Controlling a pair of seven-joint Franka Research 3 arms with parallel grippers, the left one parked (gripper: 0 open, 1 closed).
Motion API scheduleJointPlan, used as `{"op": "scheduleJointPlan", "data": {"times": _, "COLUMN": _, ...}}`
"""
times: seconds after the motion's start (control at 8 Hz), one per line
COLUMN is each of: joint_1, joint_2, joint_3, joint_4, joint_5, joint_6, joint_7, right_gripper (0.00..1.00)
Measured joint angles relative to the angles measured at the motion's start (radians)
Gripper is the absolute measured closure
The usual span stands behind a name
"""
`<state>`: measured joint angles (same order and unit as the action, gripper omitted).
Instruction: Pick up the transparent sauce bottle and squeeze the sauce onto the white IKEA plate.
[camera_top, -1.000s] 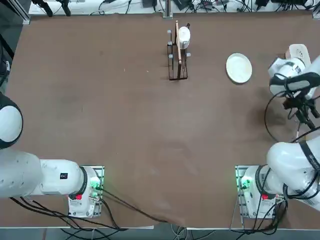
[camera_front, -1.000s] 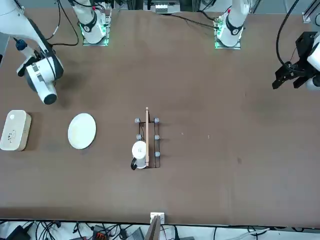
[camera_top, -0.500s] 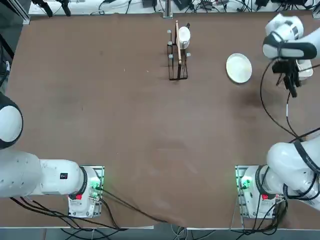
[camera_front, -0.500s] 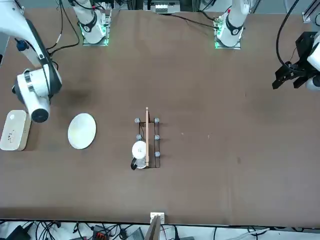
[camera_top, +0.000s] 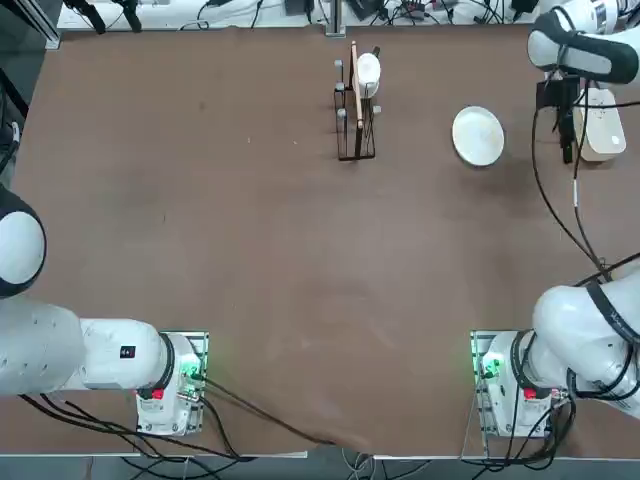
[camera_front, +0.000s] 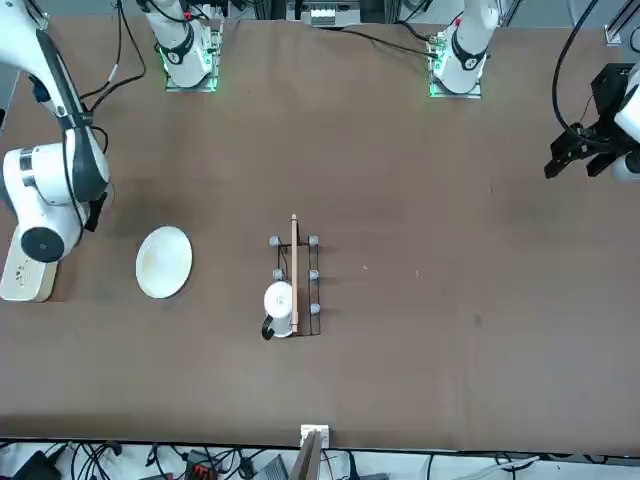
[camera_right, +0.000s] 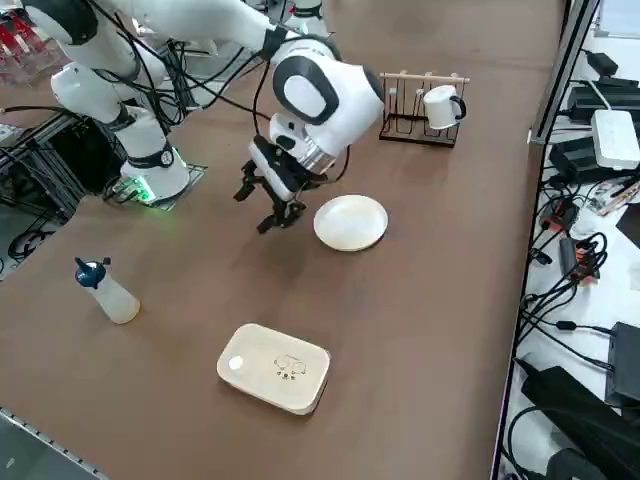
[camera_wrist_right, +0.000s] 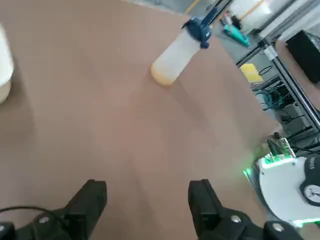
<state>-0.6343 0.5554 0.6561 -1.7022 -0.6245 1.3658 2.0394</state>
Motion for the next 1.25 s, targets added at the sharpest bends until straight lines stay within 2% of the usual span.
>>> {"op": "scheduleJointPlan", "data": {"times": 0.62, "joint_1": 0.079, "joint_2": 0.0, "joint_3": 0.015, "joint_4": 0.284, "joint_5": 0.25, "joint_6": -0.072, "joint_7": -0.567, "right_gripper": 0.0}}
{"op": "scheduleJointPlan", "data": {"times": 1.0, "joint_1": 0.107, "joint_2": -0.005, "joint_3": 0.067, "joint_4": 0.325, "joint_5": 0.286, "joint_6": -0.08, "joint_7": -0.803, "right_gripper": 0.0}}
{"op": "scheduleJointPlan", "data": {"times": 1.12, "joint_1": 0.125, "joint_2": -0.027, "joint_3": 0.056, "joint_4": 0.335, "joint_5": 0.313, "joint_6": -0.082, "joint_7": -0.911, "right_gripper": 0.0}}
{"op": "scheduleJointPlan", "data": {"times": 1.25, "joint_1": 0.16, "joint_2": -0.072, "joint_3": 0.0, "joint_4": 0.342, "joint_5": 0.373, "joint_6": -0.085, "joint_7": -1.038, "right_gripper": 0.0}}
